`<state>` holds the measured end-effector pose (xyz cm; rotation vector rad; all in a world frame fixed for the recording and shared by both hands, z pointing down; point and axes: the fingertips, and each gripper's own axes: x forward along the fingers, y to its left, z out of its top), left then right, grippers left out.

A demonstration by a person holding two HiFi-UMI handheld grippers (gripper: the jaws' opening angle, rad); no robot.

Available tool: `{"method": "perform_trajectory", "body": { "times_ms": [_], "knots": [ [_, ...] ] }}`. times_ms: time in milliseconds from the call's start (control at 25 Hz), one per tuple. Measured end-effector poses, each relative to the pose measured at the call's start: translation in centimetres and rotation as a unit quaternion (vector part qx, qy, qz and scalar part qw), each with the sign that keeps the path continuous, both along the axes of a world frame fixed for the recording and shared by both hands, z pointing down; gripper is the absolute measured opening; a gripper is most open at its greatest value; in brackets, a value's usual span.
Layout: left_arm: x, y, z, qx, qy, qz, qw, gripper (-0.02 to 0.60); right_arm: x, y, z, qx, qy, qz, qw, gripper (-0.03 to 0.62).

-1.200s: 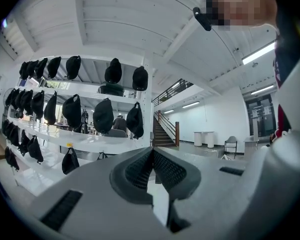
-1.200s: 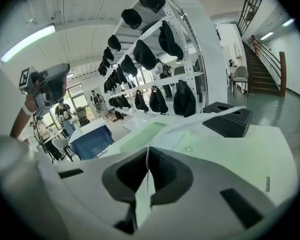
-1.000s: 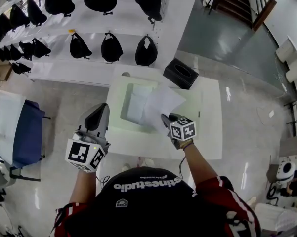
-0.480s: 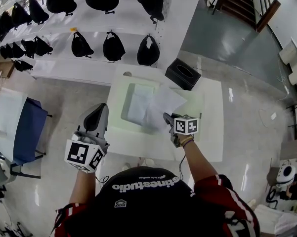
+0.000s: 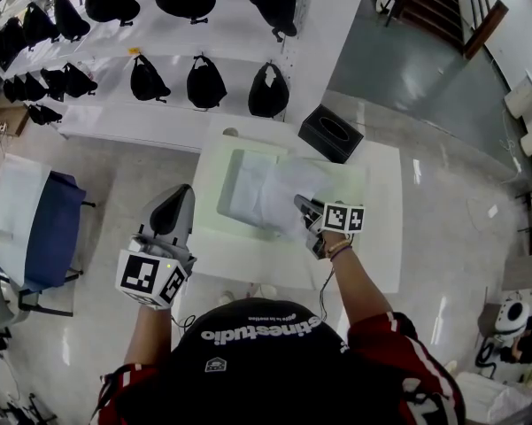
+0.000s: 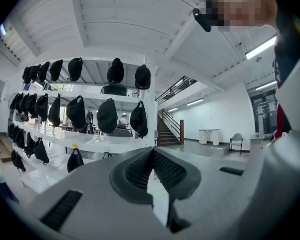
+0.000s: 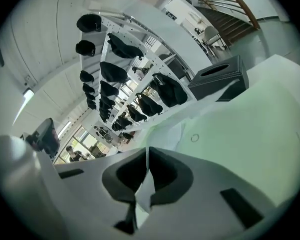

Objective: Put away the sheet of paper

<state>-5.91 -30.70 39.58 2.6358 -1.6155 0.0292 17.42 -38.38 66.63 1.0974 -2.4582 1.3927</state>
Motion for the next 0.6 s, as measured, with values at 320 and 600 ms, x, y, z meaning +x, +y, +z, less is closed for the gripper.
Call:
{"method": "perform_trajectory", "body": {
  "times_ms": [320, 600],
  "knots": [
    [0.1, -0.2, 0.2, 0.002, -0.003, 0.001, 1.0, 0.005, -1.1, -0.1, -1.5, -0.026, -0.074, 0.002, 0.997, 0.003],
    [0.0, -0.6, 0.3, -0.002, 0.002, 0.0, 1.0, 0.005, -1.7, -0.1, -3.4, -0.007, -0.074, -0.014, 0.997, 0.003]
  ]
}}
